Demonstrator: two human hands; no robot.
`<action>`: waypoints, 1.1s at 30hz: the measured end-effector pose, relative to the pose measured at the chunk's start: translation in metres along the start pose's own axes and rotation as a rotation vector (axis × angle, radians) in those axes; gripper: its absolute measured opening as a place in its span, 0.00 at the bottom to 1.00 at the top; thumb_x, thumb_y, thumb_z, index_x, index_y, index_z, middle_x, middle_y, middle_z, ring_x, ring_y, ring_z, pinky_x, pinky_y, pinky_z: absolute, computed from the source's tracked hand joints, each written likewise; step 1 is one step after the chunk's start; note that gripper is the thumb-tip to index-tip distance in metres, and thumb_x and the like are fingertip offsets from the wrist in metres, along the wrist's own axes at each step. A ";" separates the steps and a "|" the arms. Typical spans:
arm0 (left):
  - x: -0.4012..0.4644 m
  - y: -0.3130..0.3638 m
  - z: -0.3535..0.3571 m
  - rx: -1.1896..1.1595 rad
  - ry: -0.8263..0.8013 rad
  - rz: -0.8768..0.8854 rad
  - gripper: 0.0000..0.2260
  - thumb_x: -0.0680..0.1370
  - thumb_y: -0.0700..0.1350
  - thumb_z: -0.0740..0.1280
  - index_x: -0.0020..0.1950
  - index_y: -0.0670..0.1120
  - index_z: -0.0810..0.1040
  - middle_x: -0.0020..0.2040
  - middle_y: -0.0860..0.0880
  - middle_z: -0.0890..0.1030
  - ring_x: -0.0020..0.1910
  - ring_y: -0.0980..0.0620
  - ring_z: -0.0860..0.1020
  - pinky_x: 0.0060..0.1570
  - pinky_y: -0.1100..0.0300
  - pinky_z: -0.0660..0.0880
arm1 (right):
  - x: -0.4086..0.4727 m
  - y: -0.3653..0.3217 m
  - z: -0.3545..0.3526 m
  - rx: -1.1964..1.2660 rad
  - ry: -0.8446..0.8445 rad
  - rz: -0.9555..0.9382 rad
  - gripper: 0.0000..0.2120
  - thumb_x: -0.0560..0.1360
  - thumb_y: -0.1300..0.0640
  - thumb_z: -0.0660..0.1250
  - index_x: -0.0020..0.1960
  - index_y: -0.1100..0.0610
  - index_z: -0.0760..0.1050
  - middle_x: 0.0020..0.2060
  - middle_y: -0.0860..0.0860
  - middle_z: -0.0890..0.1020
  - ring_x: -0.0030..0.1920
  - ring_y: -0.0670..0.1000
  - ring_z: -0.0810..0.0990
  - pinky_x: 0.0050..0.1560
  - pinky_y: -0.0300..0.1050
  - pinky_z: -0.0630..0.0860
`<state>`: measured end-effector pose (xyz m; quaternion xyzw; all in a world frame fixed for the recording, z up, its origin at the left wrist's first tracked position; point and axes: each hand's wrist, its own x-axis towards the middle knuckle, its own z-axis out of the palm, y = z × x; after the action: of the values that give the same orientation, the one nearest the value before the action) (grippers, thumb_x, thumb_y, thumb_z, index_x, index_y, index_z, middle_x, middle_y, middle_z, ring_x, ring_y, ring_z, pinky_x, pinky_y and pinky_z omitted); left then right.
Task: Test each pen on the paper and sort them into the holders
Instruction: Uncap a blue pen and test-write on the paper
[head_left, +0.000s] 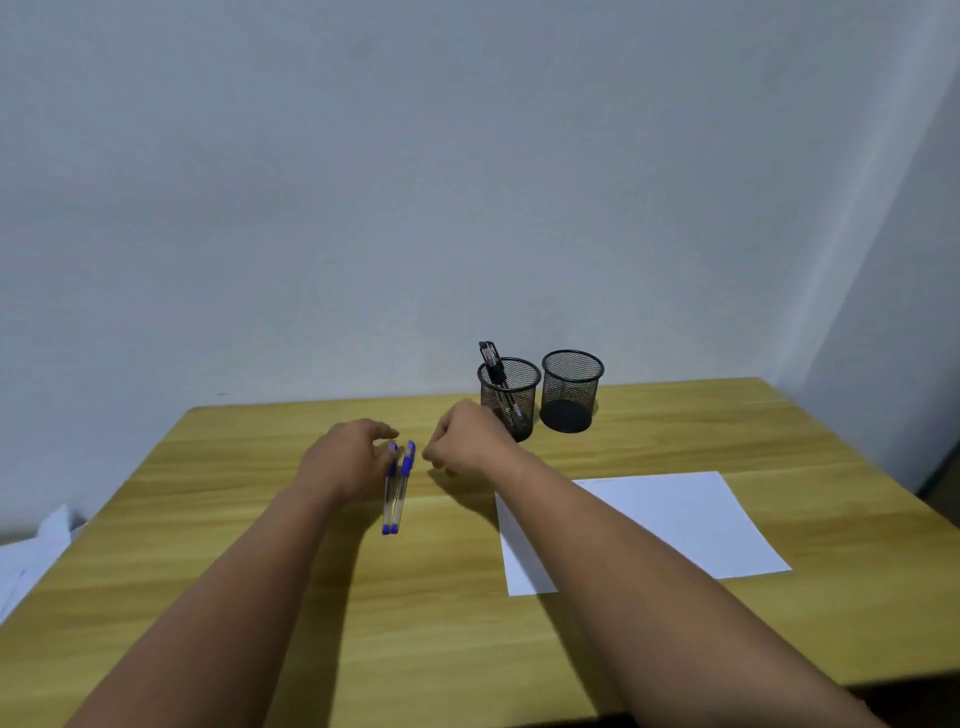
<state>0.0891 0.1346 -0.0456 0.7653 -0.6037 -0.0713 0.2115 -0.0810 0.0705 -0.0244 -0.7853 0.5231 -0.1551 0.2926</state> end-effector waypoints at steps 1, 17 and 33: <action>0.000 -0.005 0.006 0.006 -0.001 0.011 0.15 0.80 0.53 0.66 0.66 0.54 0.80 0.68 0.54 0.79 0.65 0.49 0.77 0.60 0.51 0.76 | 0.001 0.001 0.009 -0.001 -0.010 0.006 0.07 0.73 0.54 0.76 0.44 0.59 0.87 0.41 0.55 0.89 0.46 0.58 0.88 0.52 0.56 0.86; 0.003 -0.031 0.021 -0.043 0.058 0.092 0.19 0.78 0.54 0.68 0.69 0.55 0.78 0.71 0.54 0.77 0.70 0.49 0.74 0.65 0.47 0.73 | 0.008 -0.006 0.021 -0.138 -0.007 0.060 0.16 0.73 0.45 0.75 0.41 0.55 0.72 0.41 0.52 0.80 0.44 0.57 0.80 0.37 0.45 0.70; -0.022 0.082 -0.026 -0.271 0.131 0.334 0.07 0.79 0.52 0.70 0.51 0.52 0.86 0.42 0.57 0.84 0.39 0.62 0.78 0.40 0.57 0.74 | -0.054 0.042 -0.099 1.001 -0.049 0.062 0.06 0.81 0.54 0.74 0.52 0.56 0.84 0.36 0.48 0.84 0.30 0.43 0.75 0.26 0.33 0.70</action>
<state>0.0196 0.1466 0.0080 0.6222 -0.6919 -0.0659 0.3603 -0.1877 0.0785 0.0300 -0.5360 0.4007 -0.3599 0.6501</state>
